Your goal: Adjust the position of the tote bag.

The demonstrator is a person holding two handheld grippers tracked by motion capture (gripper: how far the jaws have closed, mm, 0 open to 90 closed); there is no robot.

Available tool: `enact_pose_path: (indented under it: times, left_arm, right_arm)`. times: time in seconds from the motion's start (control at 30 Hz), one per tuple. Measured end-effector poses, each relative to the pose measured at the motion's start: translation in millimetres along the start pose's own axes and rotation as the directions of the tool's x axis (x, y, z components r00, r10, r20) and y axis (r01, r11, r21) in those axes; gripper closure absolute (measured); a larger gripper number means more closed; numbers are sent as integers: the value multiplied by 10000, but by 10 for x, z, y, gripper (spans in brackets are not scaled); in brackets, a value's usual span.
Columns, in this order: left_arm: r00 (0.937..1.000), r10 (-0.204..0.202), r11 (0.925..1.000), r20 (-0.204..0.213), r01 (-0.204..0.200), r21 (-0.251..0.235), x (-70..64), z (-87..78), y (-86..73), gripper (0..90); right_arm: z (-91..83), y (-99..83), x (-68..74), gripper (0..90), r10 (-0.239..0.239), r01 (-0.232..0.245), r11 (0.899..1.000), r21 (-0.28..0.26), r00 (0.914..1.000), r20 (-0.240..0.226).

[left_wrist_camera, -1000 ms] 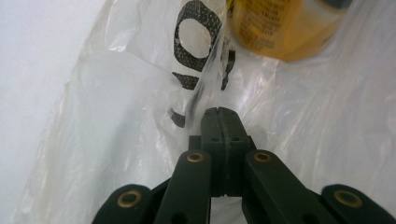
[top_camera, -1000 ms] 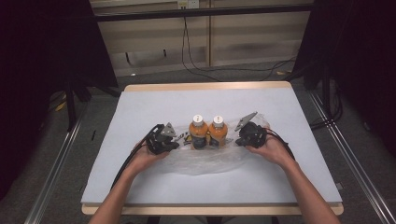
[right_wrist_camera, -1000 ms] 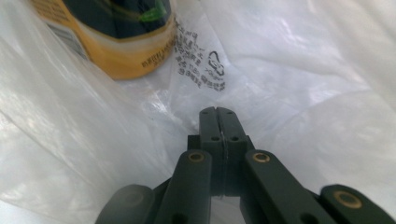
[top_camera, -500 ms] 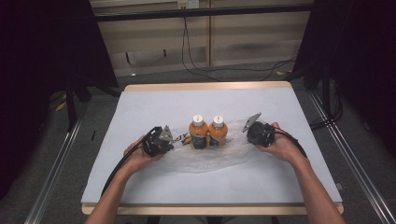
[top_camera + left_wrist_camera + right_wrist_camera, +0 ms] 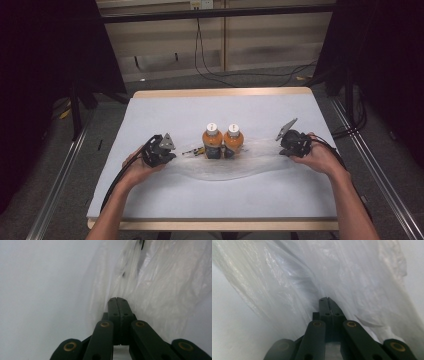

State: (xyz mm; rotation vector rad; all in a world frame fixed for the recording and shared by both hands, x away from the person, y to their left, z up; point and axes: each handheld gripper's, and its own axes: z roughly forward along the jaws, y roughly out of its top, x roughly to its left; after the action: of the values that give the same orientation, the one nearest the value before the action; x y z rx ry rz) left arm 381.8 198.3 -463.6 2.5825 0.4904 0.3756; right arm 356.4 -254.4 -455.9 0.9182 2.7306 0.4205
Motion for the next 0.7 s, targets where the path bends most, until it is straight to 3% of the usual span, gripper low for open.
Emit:
enact_pose_path:
  times: [0.23, 0.33, 0.4, 0.53, 0.7]
  left_arm:
    - [10000, -76, 10000, 6, 76, 53, 18, -15, -27, 900]
    - [9996, -120, 9997, -246, 125, 202, 44, -24, -53, 900]
    - [9998, -141, 9996, -143, 144, 247, 65, -39, -70, 900]
    - [9985, -537, 9985, 121, 539, -132, 112, -41, -130, 900]
    - [9995, -281, 9996, -158, 282, 56, 77, -55, -129, 900]
  right_arm:
    - [-10, -72, -24, 900, 241, -247, 9990, -361, 9995, -189]
    - [-10, -45, 11, 900, -64, 64, 9996, -260, 10000, 2]
    - [1, -21, 39, 900, -257, 262, 9993, -266, 9995, 177]
    - [8, -23, 45, 900, -301, 309, 9984, -479, 9994, 156]
    - [11, -29, 42, 900, -244, 252, 9978, -620, 9996, 133]
